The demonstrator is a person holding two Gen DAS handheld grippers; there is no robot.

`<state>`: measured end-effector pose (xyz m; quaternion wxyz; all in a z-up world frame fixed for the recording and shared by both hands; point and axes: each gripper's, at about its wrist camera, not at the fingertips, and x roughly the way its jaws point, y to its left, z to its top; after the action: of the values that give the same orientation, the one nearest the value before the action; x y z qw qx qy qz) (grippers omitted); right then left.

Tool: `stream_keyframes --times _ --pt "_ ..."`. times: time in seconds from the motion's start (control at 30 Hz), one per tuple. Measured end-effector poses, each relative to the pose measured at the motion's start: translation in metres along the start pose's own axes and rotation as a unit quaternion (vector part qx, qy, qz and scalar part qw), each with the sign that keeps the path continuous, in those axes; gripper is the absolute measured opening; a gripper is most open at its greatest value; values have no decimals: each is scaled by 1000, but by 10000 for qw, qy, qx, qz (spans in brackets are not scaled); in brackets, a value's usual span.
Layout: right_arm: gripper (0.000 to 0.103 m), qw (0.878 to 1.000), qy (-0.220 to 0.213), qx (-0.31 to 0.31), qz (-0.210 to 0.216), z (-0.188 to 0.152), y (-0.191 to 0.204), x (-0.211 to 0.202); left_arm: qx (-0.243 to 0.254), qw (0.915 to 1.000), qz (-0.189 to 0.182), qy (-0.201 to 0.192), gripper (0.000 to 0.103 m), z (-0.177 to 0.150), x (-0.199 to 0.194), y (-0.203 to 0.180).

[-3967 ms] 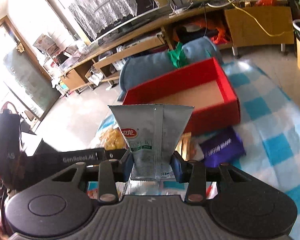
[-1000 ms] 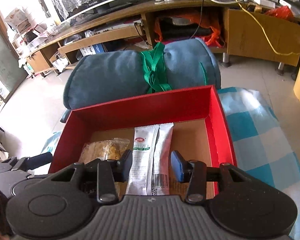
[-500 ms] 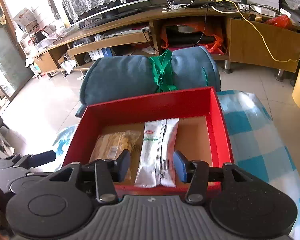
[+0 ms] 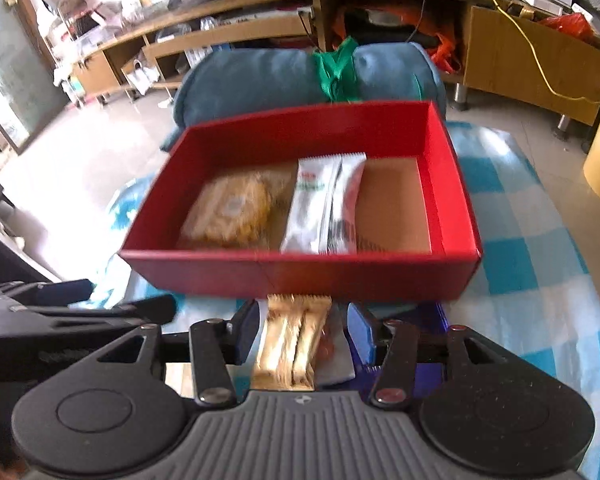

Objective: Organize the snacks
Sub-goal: 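Withdraw from box and grasp round cream bun with left tool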

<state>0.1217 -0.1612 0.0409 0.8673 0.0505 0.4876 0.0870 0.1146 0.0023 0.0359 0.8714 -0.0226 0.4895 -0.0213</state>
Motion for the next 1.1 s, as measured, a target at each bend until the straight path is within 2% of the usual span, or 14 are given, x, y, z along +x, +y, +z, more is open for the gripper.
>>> stream_keyframes --times 0.53,0.83,0.93,0.97,1.03,1.1 --pt "44 9973 487 120 -539 -31 -30 9 -178 9988 -95 450 97 -23 18 -8" --pt "44 9963 452 317 -655 -38 -53 0 -154 9972 -68 735 97 -31 37 -25" --pt "44 9966 469 354 -578 -42 -57 -1 -152 9965 -22 818 97 -32 45 -29" --pt "44 9970 472 341 -516 -42 -57 -2 -186 9961 -12 857 96 -33 48 -28" --pt "44 9977 465 269 -414 -44 -55 -5 -293 9948 -56 976 86 -34 54 -27" --pt "44 9982 454 180 -354 -46 -51 -8 -343 9942 -96 1012 82 -35 56 -26"
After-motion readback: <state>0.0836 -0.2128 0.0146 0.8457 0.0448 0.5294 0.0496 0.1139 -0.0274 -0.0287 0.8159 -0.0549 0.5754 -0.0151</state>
